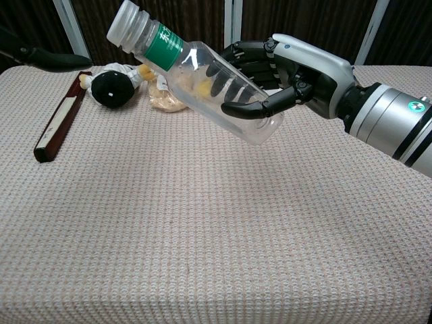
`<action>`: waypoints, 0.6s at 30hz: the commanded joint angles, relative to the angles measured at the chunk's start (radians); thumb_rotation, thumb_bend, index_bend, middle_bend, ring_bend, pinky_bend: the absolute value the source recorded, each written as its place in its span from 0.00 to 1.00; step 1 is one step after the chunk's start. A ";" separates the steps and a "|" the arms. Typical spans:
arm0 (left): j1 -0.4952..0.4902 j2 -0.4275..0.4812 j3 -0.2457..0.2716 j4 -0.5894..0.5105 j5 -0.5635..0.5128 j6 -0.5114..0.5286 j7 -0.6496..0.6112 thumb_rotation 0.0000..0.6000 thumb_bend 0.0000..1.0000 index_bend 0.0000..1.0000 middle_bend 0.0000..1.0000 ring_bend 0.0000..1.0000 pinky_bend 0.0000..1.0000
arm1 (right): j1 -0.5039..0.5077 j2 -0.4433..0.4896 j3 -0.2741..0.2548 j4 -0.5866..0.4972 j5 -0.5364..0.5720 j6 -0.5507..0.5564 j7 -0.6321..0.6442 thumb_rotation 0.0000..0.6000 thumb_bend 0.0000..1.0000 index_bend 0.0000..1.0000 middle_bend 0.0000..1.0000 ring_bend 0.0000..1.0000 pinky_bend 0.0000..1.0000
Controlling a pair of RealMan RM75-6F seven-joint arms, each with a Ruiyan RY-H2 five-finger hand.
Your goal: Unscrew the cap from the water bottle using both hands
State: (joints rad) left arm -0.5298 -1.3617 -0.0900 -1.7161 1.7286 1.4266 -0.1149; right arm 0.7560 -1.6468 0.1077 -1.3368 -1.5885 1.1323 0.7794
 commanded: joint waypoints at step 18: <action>-0.024 0.029 0.002 -0.036 0.005 -0.053 -0.005 1.00 0.28 0.32 0.04 0.02 0.00 | 0.016 -0.001 0.002 0.001 -0.007 -0.004 -0.006 1.00 0.54 0.62 0.55 0.38 0.42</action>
State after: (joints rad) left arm -0.5533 -1.3335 -0.0881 -1.7508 1.7339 1.3746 -0.1211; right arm 0.7716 -1.6474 0.1095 -1.3357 -1.5959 1.1280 0.7735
